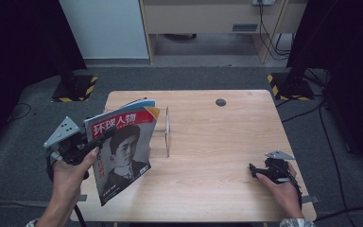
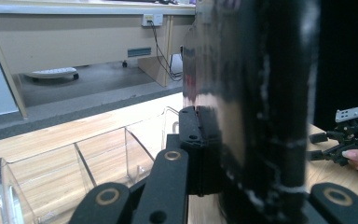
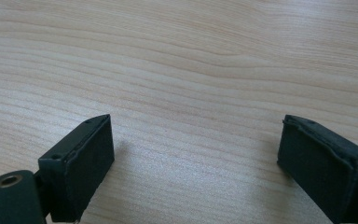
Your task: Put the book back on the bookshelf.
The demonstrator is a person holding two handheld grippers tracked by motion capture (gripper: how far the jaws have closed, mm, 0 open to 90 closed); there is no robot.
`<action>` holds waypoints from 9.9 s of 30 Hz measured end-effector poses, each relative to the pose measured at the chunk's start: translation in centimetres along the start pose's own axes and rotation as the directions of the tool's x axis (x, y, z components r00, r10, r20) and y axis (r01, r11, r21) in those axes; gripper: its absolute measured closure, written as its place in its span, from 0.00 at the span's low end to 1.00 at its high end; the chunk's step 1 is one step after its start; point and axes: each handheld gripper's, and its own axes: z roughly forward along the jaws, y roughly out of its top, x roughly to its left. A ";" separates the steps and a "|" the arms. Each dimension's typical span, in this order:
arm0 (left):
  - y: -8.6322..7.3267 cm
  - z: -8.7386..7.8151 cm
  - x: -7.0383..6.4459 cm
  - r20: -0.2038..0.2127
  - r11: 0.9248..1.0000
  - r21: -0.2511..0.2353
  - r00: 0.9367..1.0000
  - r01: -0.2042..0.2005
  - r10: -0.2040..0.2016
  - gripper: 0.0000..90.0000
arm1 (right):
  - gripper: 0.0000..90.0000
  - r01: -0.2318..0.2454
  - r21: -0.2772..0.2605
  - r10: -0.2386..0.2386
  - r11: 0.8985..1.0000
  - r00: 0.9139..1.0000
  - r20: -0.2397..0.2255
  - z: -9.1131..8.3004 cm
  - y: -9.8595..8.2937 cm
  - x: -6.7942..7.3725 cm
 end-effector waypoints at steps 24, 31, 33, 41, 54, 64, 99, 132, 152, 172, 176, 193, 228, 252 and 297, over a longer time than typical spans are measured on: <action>-0.3 -4.4 2.0 -0.057 0.999 -0.027 0.998 0.038 -0.040 0.97 | 0.12 0.000 0.000 0.000 1.000 1.000 0.000 0.0 0.0 0.0; -0.1 -5.8 2.7 -0.080 0.998 -0.037 0.996 0.045 -0.047 0.97 | 0.12 0.000 0.000 0.000 1.000 1.000 0.000 0.0 0.0 0.0; -0.1 -6.4 3.0 -0.093 0.998 -0.039 0.995 0.045 -0.048 0.97 | 0.12 0.000 0.000 0.000 1.000 1.000 0.000 0.0 0.0 0.0; 0.0 -8.1 4.3 -0.134 0.996 -0.058 0.989 0.061 -0.069 0.97 | 0.12 0.000 0.000 0.000 1.000 1.000 0.000 0.0 0.0 0.0; 0.8 -6.1 6.9 -0.203 0.996 -0.072 0.977 0.044 -0.058 0.97 | 0.12 0.000 0.000 0.000 1.000 1.000 0.000 0.0 0.0 0.0; 1.0 -2.5 8.8 -0.226 0.995 -0.092 0.973 0.031 -0.051 0.97 | 0.12 0.000 0.000 0.000 1.000 1.000 0.000 0.0 0.0 0.0; -0.8 2.2 10.5 -0.286 0.977 -0.212 0.957 -0.009 -0.053 0.97 | 0.12 0.000 0.000 0.000 1.000 1.000 -0.001 0.0 0.0 0.0; -3.9 2.8 10.3 -0.274 0.965 -0.264 0.959 -0.005 -0.070 0.97 | 0.12 0.003 0.001 -0.003 1.000 1.000 -0.001 -0.1 -0.1 0.0; -5.1 2.9 10.1 -0.273 0.955 -0.296 0.958 0.004 -0.089 0.97 | 0.12 0.000 -0.001 0.000 1.000 1.000 0.001 -0.1 -0.1 0.0; -6.0 2.9 9.1 -0.262 0.954 -0.299 0.962 -0.007 -0.075 0.96 | 0.12 0.001 -0.002 -0.001 1.000 1.000 -0.002 -0.1 -0.1 0.0; -6.1 2.8 9.0 -0.261 0.956 -0.292 0.963 -0.006 -0.073 0.96 | 0.12 0.001 -0.002 -0.001 1.000 1.000 -0.002 -0.1 -0.1 0.0; -6.2 2.7 9.1 -0.252 0.952 -0.306 0.962 0.029 -0.110 0.96 | 0.12 0.003 -0.002 -0.003 1.000 1.000 -0.005 -0.1 -0.1 0.0; -7.0 2.8 9.4 -0.268 0.954 -0.296 0.955 0.041 -0.124 0.94 | 0.12 0.004 -0.002 -0.004 1.000 1.000 -0.006 -0.1 -0.1 0.0; -7.6 2.8 9.5 -0.267 0.953 -0.291 0.949 0.083 -0.164 0.92 | 0.12 0.008 0.000 -0.008 1.000 1.000 -0.011 -0.2 -0.2 0.0; -6.5 3.3 8.7 -0.270 0.978 -0.206 0.959 0.035 -0.091 0.36 | 0.12 0.004 0.002 -0.004 1.000 1.000 -0.010 -0.5 -0.4 0.1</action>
